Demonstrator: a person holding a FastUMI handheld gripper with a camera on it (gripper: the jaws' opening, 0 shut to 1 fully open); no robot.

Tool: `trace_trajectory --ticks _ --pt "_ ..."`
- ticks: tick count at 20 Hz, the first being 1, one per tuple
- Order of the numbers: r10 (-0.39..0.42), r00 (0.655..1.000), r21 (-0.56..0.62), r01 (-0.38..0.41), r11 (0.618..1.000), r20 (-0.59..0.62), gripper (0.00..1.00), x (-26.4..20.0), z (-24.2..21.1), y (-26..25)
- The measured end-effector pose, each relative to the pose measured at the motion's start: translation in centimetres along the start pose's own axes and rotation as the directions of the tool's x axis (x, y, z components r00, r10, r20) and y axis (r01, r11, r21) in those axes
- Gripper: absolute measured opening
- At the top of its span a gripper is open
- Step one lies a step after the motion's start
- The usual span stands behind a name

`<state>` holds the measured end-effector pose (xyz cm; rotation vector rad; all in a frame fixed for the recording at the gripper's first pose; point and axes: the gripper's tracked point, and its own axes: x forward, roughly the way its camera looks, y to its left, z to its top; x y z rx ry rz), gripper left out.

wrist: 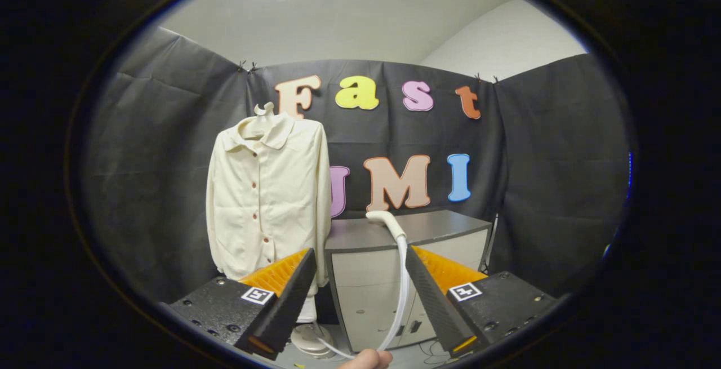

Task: Iron the clothes twice with a garment steamer, once on the left side and once on the right side.

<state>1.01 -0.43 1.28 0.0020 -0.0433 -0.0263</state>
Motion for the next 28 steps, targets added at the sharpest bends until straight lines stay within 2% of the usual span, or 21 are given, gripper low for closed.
trace_trajectory --ticks 5,9,17,24,28 --pt "-0.019 1.000 -0.008 0.019 1.000 -0.003 0.97 1.8 0.9 -1.0" --pt "-0.029 0.999 -0.015 0.028 0.999 -0.042 0.97 6.0 1.1 -1.9" --pt "-0.030 0.996 0.011 0.031 0.999 -0.086 0.97 20.5 2.0 -4.8" --pt "-0.048 0.978 -0.018 0.045 0.999 -0.206 0.98 34.1 3.6 -7.4" --pt "-0.035 0.958 -0.045 0.023 0.999 -0.285 0.98 38.9 4.5 -7.2"
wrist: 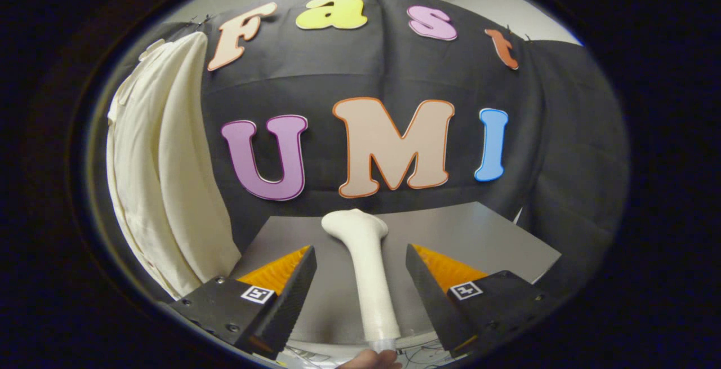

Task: Iron the clothes twice with a garment steamer, once on the left side and once on the right side.

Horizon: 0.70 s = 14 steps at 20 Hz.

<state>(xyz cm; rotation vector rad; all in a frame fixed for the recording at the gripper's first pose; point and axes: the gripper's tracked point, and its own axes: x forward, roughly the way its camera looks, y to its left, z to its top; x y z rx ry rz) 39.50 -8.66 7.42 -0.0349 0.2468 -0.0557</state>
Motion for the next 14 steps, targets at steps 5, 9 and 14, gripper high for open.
trace_trajectory --ticks 5,9,14 --pt "-0.002 0.994 -0.021 0.000 1.000 -0.105 0.98 4.2 1.0 0.6" --pt "-0.050 0.982 0.007 0.052 0.999 -0.180 0.97 6.6 0.5 0.1" --pt "-0.090 0.927 -0.010 0.093 0.996 -0.364 0.84 8.0 -3.4 -0.5"
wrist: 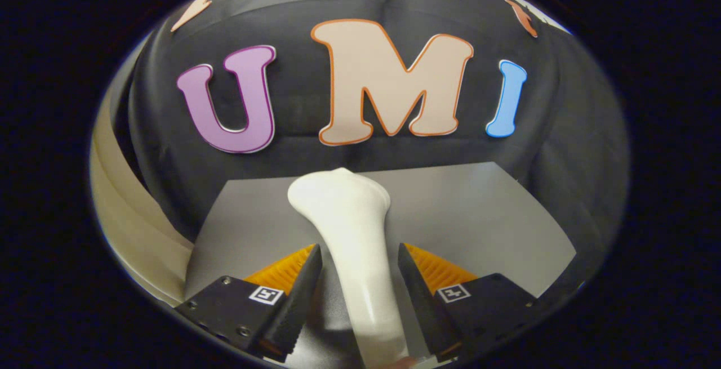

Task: Iron the clothes twice with a garment steamer, once on the left side and once on the right side.

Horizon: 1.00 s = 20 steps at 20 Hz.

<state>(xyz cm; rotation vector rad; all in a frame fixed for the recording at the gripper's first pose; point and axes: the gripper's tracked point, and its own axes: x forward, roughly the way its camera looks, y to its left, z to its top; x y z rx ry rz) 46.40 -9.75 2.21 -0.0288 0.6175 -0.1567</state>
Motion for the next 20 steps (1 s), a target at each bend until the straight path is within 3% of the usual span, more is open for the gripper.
trace_trajectory --ticks 3,7,10,12,14,20 --pt "0.013 1.000 0.055 -0.012 0.998 -0.025 0.71 0.4 0.0 0.1" --pt "0.011 1.000 0.088 -0.012 0.996 0.006 0.62 0.5 0.1 0.2" --pt "-0.044 0.999 0.097 0.043 0.994 0.009 0.57 0.2 0.2 -0.2" --pt "-0.066 0.994 0.085 0.059 0.995 0.085 0.51 -1.0 1.3 -0.9" --pt "-0.044 0.986 0.116 0.026 0.993 0.158 0.45 -2.6 2.0 -1.0" --pt "-0.042 0.961 0.168 -0.005 0.986 0.274 0.41 -8.4 1.0 -1.6"
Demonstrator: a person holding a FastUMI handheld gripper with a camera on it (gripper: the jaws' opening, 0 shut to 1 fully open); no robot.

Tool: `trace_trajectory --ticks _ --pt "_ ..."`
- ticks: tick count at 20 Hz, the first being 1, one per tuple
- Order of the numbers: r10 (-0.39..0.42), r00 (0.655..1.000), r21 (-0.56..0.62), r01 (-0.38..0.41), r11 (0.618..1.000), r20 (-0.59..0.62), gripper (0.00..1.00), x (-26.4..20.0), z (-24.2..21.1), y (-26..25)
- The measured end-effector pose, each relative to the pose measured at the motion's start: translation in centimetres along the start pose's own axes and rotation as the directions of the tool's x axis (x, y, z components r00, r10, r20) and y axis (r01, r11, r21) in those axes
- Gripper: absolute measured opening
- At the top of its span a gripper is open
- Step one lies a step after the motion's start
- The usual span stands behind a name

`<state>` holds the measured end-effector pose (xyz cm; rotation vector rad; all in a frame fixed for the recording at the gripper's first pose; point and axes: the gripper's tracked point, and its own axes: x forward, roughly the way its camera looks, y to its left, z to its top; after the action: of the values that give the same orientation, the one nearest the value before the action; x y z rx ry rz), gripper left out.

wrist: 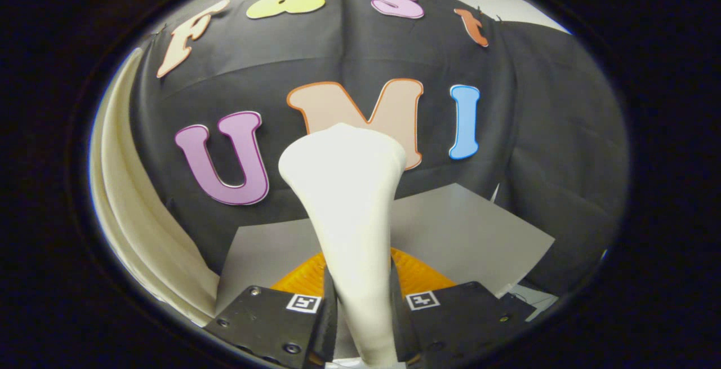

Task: Iron the clothes twice with a garment steamer, once on the left side and once on the right side.

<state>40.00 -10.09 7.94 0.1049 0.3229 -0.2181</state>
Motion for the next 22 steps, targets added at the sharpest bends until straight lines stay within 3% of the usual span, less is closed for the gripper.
trace_trajectory --ticks 5,11,16,22 --pt "-0.007 0.998 -0.005 0.007 1.000 0.069 0.40 -6.4 -2.0 1.3" --pt "0.030 0.987 -0.042 -0.023 0.999 0.158 0.40 -17.4 -3.2 5.9" --pt "0.110 0.965 -0.082 -0.093 0.992 0.239 0.39 -26.9 -4.7 12.3" --pt "0.287 0.918 -0.109 -0.266 0.958 0.274 0.39 -35.9 -9.0 22.7"
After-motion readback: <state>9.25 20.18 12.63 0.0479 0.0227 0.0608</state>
